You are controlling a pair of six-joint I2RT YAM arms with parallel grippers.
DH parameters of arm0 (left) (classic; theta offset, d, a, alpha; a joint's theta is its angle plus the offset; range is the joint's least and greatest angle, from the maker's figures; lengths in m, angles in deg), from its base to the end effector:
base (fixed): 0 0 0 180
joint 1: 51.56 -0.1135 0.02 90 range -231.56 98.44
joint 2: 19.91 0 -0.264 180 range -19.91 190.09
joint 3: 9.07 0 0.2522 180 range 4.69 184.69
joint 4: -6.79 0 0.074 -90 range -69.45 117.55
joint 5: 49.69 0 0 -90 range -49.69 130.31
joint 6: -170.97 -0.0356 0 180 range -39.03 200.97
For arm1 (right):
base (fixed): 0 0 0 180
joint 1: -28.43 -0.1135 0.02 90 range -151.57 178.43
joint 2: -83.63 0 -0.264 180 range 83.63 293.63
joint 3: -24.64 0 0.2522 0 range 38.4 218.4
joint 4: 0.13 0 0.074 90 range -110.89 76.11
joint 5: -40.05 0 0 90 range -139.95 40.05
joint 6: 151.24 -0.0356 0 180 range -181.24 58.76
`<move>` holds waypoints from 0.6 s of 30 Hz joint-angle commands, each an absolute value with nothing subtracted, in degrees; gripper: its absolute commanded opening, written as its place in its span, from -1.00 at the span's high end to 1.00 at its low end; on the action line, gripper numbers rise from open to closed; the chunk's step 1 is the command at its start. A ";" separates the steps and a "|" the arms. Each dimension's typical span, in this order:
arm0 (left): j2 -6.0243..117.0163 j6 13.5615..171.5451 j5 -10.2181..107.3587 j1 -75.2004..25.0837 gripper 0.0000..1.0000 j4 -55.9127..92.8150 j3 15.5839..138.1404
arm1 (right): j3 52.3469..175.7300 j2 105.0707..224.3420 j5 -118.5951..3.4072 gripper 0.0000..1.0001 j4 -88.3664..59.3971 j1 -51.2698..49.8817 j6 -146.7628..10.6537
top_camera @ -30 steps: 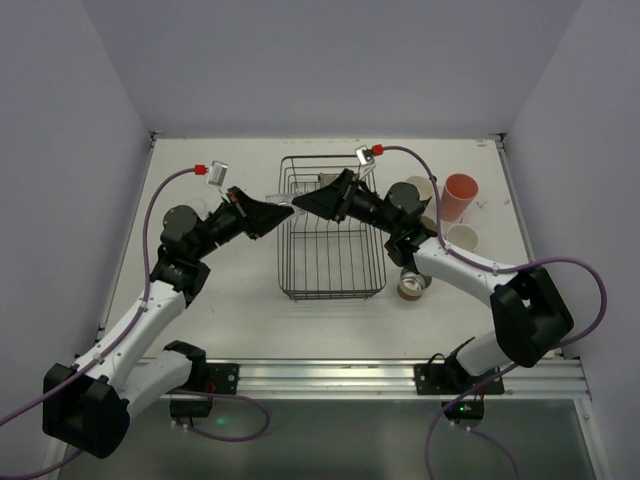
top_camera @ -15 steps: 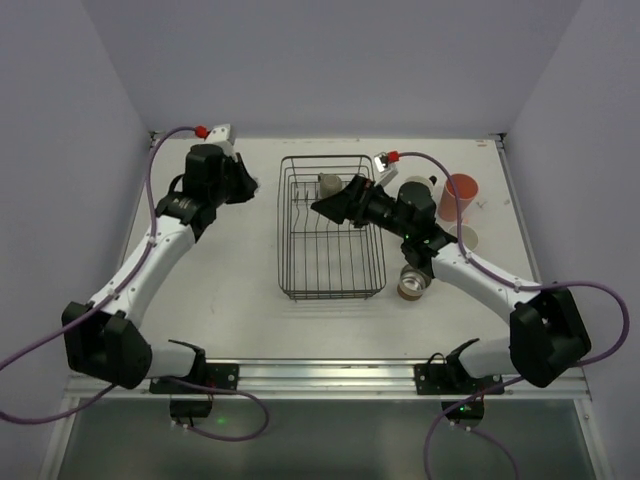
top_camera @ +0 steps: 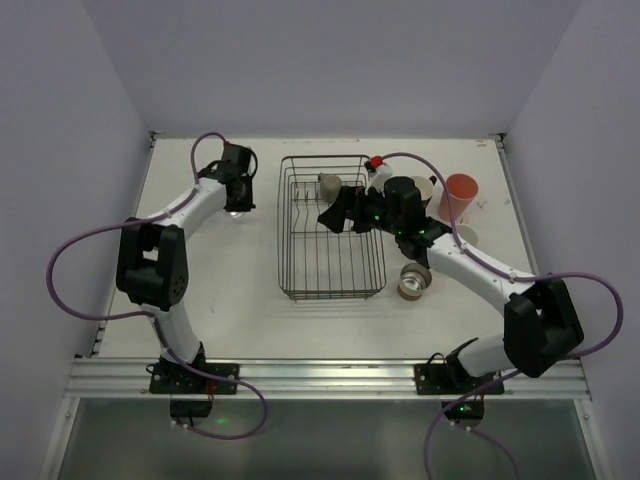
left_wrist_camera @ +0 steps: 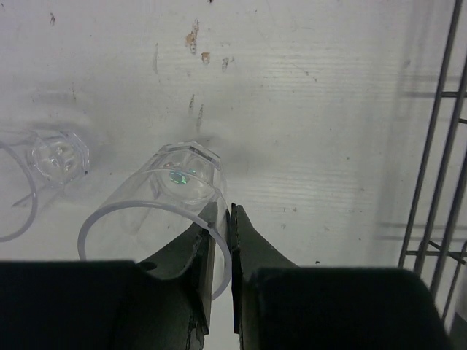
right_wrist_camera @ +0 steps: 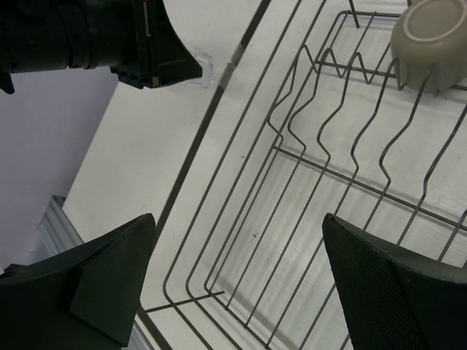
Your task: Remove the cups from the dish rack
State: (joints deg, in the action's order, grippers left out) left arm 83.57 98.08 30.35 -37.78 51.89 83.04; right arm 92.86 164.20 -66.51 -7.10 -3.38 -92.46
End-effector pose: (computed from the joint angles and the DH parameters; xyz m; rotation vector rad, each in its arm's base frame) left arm 0.3793 -0.0867 0.2296 -0.1401 2.5302 0.0095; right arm 0.2710 0.1800 0.2842 -0.2185 2.0161 0.9980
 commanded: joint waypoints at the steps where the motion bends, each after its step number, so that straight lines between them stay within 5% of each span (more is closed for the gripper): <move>1: 85.90 95.48 26.34 -37.93 0.95 53.43 86.43 | 94.56 165.71 -63.24 -0.98 -8.96 -3.38 -88.84; 8: 90.30 95.12 23.97 -37.93 0.43 54.04 87.31 | 98.25 170.54 -57.18 -0.98 -13.18 -3.38 -86.12; 13: 90.57 95.04 22.21 -37.93 0.25 54.39 87.13 | 103.61 173.97 -52.51 -0.98 -18.62 -3.47 -83.30; 18: 85.49 95.39 21.94 -37.67 -0.21 54.04 86.70 | 110.71 178.27 -48.30 -0.96 -22.67 -3.38 -80.67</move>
State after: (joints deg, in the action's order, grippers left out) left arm 90.70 96.09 23.73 -37.78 53.70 84.72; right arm 104.90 176.09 -53.33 -19.28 -3.38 -83.98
